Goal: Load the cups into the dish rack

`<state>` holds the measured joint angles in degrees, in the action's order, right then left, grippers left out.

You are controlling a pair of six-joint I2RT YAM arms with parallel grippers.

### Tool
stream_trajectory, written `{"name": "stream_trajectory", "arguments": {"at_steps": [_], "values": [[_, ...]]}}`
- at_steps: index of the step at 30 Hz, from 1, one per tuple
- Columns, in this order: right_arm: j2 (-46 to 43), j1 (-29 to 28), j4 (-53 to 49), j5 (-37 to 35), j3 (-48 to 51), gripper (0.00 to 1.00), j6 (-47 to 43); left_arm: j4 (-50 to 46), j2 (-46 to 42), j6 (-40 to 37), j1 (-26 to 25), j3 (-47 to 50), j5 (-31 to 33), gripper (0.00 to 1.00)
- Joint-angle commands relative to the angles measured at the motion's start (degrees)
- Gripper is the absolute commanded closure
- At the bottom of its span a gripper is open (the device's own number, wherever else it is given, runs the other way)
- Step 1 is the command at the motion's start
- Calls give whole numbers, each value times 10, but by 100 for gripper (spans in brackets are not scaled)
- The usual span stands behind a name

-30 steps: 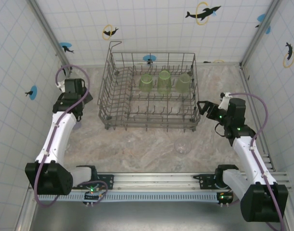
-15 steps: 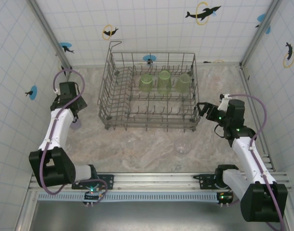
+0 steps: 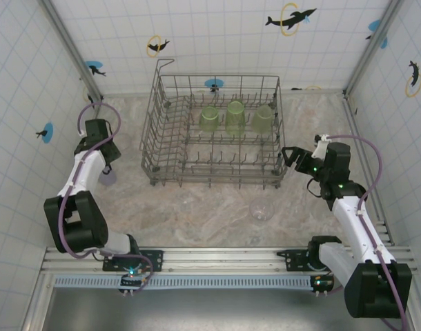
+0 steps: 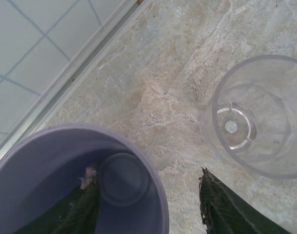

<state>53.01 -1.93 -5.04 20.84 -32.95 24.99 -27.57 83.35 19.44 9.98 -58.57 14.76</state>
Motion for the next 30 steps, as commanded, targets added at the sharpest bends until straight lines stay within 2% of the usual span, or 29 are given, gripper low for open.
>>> {"name": "stream_trajectory", "arguments": {"at_steps": [1, 3, 8, 16, 23, 30], "values": [[-9, -4, -7, -4, -7, 0, -6, 25, 21, -1, 4, 1, -12, 51], [-13, -4, -9, -6, -6, 0, -5, 27, 36, -2, 4, -4, -11, 61], [-22, -6, -15, -13, -9, 0, -2, 20, 60, 0, 5, -18, -5, 100], [-30, -10, -17, -19, -9, 0, 9, 10, 23, 12, 5, -19, -11, 100], [-34, -21, -16, -24, -10, 0, 20, 9, -33, 30, 4, -16, -47, 100], [-28, -41, -23, -40, -26, 0, 23, 16, -87, 34, 5, -13, -44, 100]]}}
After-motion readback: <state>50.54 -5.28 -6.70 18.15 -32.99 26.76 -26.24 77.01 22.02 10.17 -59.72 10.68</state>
